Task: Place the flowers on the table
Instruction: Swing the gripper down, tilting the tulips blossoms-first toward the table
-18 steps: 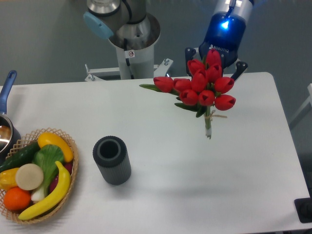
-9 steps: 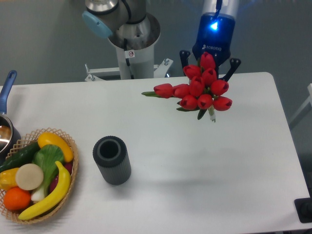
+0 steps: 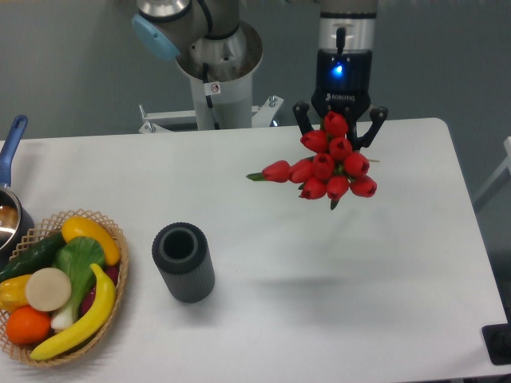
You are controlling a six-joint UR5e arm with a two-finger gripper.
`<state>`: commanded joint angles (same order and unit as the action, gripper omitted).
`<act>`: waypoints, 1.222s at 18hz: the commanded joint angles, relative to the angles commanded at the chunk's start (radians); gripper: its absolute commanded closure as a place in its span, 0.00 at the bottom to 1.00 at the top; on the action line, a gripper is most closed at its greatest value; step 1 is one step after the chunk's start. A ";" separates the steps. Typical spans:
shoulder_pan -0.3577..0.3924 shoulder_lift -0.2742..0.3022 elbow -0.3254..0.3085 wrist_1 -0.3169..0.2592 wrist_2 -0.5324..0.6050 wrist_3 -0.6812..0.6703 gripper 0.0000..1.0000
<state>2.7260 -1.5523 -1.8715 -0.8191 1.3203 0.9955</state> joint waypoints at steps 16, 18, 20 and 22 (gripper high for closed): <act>-0.136 -0.258 0.041 0.002 0.457 0.064 0.57; -0.150 -0.296 0.051 0.002 0.499 0.064 0.57; -0.170 -0.339 0.066 0.000 0.530 0.064 0.57; -0.186 -0.382 0.074 0.002 0.556 0.064 0.57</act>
<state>2.5404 -1.9341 -1.7979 -0.8176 1.8759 1.0600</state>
